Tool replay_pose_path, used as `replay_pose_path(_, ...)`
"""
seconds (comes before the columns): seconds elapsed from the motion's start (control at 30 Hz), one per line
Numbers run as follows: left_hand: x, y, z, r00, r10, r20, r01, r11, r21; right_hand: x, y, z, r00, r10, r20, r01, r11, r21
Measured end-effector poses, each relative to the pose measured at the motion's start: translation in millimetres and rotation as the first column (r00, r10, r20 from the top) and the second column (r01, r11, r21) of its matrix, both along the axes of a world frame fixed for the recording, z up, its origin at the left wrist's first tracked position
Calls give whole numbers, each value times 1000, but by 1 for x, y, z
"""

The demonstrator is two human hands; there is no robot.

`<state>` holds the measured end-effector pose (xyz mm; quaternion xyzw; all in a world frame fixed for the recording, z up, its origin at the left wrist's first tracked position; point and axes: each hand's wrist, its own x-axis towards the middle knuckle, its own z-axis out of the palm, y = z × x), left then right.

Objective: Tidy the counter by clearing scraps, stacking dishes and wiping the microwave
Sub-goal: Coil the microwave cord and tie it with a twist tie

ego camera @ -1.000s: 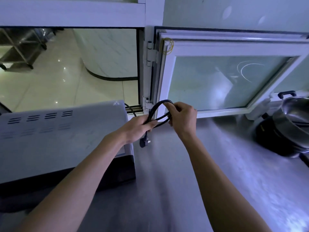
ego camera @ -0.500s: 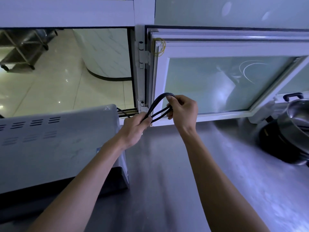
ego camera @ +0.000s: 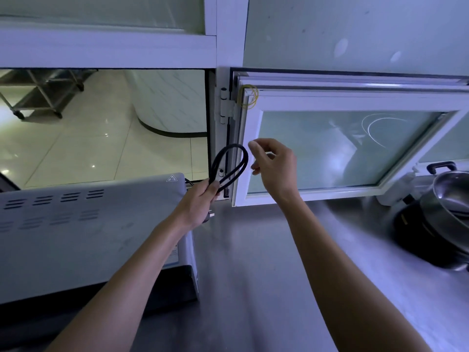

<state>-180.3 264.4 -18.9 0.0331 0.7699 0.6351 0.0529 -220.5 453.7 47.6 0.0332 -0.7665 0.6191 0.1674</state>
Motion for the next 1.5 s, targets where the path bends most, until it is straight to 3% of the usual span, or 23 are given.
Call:
replay_pose_path(0.17, -12, -3, 20, 995, 33, -98, -36, 999, -36, -33, 6, 36, 980, -155, -123, 160, 987, 32)
replay_pose_path(0.4, -39, -4, 53, 986, 58, -157, -65, 997, -44, -65, -15, 67, 959, -142, -245, 192, 962, 193)
replay_pose_path(0.67, -45, -13, 53, 983, 71, -168, -77, 996, -32, -81, -24, 77, 966, -198, -164, 244, 907, 343)
replay_pose_path(0.87, -37, -14, 51, 988, 70, -141, -71, 997, -2, -80, -24, 78, 956, -199, -217, 265, 903, 337)
replay_pose_path(1.1, -31, -14, 47, 989, 80, -123, -79, 997, 10, -71, -23, 79, 961, -110, -255, 160, 970, 185)
replay_pose_path(1.33, -13, -18, 31, 995, 75, -61, -73, 997, 31, -34, -12, 43, 998, -42, -56, 38, 997, -68)
replay_pose_path(1.5, 0, -12, 16, 997, 74, -20, -73, 997, 37, -8, -2, 8, 994, -43, 98, 63, 974, -216)
